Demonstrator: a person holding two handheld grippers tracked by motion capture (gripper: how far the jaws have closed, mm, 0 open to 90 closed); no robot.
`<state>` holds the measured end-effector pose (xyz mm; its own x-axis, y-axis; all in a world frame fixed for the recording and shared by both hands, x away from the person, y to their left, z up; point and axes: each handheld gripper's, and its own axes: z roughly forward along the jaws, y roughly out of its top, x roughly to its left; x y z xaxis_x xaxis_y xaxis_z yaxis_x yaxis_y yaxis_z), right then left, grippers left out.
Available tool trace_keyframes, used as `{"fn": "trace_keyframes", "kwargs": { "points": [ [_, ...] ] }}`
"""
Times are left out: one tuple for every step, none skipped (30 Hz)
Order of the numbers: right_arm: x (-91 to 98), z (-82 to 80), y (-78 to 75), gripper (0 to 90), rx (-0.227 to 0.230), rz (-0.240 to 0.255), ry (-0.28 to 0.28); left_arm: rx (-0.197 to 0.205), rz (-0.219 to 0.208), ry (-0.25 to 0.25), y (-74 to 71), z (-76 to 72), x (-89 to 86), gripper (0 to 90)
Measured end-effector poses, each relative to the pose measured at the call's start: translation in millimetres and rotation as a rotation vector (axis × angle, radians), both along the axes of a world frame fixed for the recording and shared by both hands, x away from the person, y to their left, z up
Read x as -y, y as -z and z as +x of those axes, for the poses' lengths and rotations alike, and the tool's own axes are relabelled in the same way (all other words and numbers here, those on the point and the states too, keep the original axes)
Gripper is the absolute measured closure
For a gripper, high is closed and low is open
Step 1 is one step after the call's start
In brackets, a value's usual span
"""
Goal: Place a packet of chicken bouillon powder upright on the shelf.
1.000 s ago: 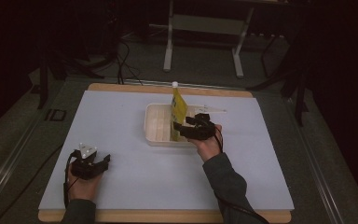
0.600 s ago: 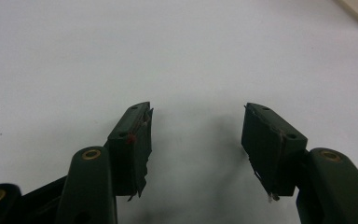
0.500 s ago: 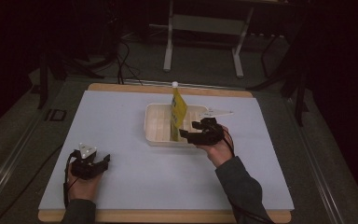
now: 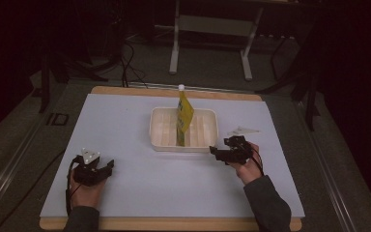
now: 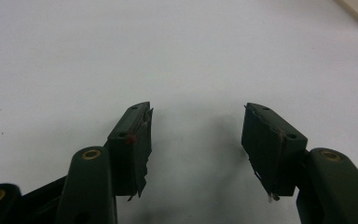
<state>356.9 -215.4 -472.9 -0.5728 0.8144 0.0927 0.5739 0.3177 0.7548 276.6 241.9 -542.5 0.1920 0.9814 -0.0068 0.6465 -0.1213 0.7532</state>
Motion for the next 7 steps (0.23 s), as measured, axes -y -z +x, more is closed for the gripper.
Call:
{"fn": "trace_keyframes", "kwargs": {
  "points": [
    [5.4, -2.0, 4.3, 28.0, 0.0, -0.005, 0.02, 0.0, 0.0, 0.0, 0.0, 0.0, 0.0, 42.2],
    [11.2, -4.1, 8.4, 26.1, -0.003, -0.01, 0.033, 0.0, -0.001, -0.002, 0.1, 0.1, 0.1, 42.2],
    [11.2, -4.1, 8.4, 26.1, -0.003, -0.01, 0.033, 0.0, -0.001, -0.002, 0.1, 0.1, 0.1, 42.2],
    [22.3, -8.4, 15.7, 22.5, -0.004, -0.008, 0.052, 0.001, 0.0, -0.003, 0.2, 0.2, 0.2, 42.2],
    [22.3, -8.4, 15.7, 22.5, -0.004, -0.008, 0.052, 0.001, 0.0, -0.003, 0.2, 0.2, 0.2, 42.2],
    [33.5, -13.0, 21.6, 19.6, -0.004, -0.008, 0.066, -0.001, 0.003, -0.003, 0.2, 0.2, 0.3, 42.2],
    [33.5, -13.0, 21.6, 19.6, -0.004, -0.008, 0.066, -0.001, 0.003, -0.003, 0.2, 0.2, 0.3, 42.2]
  ]
}}
